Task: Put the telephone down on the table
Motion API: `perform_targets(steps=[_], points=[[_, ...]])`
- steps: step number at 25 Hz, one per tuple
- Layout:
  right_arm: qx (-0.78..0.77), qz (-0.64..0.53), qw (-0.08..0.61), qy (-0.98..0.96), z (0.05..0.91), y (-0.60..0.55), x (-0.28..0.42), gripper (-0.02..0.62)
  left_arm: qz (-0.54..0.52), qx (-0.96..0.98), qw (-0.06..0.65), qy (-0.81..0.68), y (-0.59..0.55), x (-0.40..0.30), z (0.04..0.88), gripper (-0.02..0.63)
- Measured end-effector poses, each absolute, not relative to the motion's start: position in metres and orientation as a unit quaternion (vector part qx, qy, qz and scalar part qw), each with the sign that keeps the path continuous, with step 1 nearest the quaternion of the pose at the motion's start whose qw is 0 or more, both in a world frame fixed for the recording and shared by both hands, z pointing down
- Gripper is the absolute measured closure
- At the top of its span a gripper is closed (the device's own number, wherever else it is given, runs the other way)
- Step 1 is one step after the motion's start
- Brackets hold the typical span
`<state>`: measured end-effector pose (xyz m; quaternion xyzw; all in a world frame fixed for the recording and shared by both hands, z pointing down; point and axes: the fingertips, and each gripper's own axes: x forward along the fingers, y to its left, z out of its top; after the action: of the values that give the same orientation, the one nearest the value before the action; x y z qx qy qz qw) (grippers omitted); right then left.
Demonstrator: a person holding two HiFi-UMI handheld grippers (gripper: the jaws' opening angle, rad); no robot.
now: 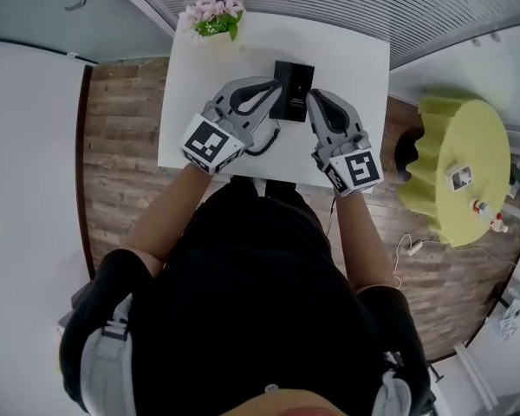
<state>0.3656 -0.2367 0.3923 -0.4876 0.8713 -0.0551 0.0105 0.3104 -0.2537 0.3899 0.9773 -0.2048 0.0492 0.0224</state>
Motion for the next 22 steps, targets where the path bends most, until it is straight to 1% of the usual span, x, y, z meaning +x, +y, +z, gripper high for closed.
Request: perform_targets(steps=[2,4,22], points=[[-0.485,-0.048,0.012,0.873,0.386,-0.231,0.36,0.57,0.046,0.978,0.016,-0.203,-0.248,0.309,0.385,0.594],[-0.484,-0.044,0.011,0.874,0.383,-0.227,0.356,0.572,0.042,0.979,0.013,-0.2,-0.243,0.308,0.383,0.596],[-0.485,-0.032,0.0,0.874,0.375,-0.218,0.347,0.572,0.038,0.981,0.006,-0.19,-0.231,0.307,0.383,0.597]])
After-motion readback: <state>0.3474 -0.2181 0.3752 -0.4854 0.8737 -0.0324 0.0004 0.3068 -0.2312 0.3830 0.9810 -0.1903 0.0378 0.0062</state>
